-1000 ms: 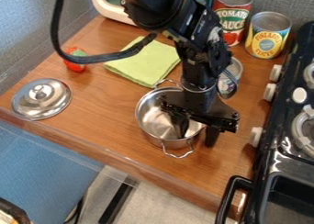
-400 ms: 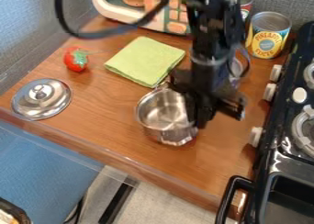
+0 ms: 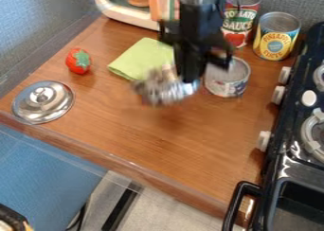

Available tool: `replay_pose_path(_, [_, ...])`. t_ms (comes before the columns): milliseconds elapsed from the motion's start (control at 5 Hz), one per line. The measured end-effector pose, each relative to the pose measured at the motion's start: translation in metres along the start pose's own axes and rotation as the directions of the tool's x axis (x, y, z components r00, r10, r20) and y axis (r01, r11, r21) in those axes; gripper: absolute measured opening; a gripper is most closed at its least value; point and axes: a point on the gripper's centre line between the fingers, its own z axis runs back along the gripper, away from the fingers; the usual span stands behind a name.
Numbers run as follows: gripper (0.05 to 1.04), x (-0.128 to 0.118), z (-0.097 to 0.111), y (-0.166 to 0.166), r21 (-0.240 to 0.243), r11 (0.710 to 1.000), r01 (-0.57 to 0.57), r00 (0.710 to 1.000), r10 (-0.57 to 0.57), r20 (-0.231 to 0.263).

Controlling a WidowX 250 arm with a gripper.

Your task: Move the silver pot to the top of the green cloth

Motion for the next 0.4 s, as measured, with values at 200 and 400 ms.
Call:
replay_pose_path(200, [0.055, 0.017, 0.009, 0.031, 0.004, 1.000, 0.000, 1.000, 0.000, -0.016])
replay_pose_path(400, [0.055, 0.030, 0.012, 0.054, 0.015, 0.999, -0.035, 0.999, 0.035, -0.011])
